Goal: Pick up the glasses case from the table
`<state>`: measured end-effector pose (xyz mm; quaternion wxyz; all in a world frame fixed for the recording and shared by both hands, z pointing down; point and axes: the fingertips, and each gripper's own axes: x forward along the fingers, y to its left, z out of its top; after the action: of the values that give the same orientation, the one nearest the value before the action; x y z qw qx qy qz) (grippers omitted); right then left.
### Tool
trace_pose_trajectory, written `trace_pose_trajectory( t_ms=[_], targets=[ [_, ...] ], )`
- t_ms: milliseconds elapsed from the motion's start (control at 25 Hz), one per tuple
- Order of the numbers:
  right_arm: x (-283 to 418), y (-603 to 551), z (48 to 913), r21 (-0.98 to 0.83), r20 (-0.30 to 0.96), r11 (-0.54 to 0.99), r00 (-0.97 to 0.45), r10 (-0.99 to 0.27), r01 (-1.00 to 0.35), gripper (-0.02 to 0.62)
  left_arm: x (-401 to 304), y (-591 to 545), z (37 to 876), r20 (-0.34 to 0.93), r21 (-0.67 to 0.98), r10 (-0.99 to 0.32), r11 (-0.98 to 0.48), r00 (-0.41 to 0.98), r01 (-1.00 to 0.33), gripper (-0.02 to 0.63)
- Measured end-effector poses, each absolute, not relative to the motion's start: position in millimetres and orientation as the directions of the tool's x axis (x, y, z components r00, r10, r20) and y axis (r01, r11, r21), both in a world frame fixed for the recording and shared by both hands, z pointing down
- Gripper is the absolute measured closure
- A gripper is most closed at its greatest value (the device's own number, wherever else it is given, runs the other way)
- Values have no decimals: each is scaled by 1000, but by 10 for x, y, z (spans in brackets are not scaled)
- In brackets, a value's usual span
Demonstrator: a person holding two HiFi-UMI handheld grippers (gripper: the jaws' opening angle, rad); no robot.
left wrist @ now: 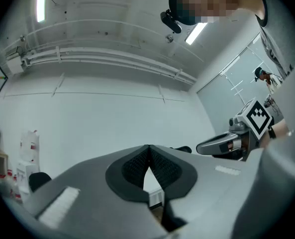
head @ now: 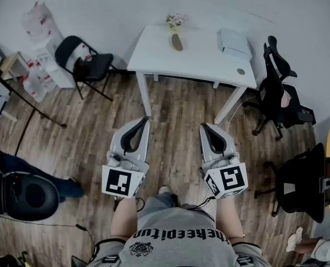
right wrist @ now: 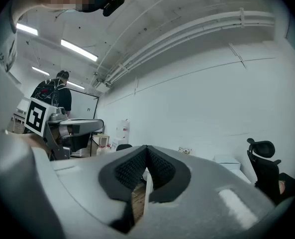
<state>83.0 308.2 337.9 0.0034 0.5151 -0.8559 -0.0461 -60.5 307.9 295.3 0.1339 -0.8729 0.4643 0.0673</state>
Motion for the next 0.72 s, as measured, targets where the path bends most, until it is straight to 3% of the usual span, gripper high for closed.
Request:
trace_pose_trajectory(
  t_ms=[720],
  targets=[
    [609, 2632, 3402, 72, -87, 425, -431, -898, -902, 592, -850, 2577, 3011, -253, -176, -773, -555, 582, -813, 594]
  ],
)
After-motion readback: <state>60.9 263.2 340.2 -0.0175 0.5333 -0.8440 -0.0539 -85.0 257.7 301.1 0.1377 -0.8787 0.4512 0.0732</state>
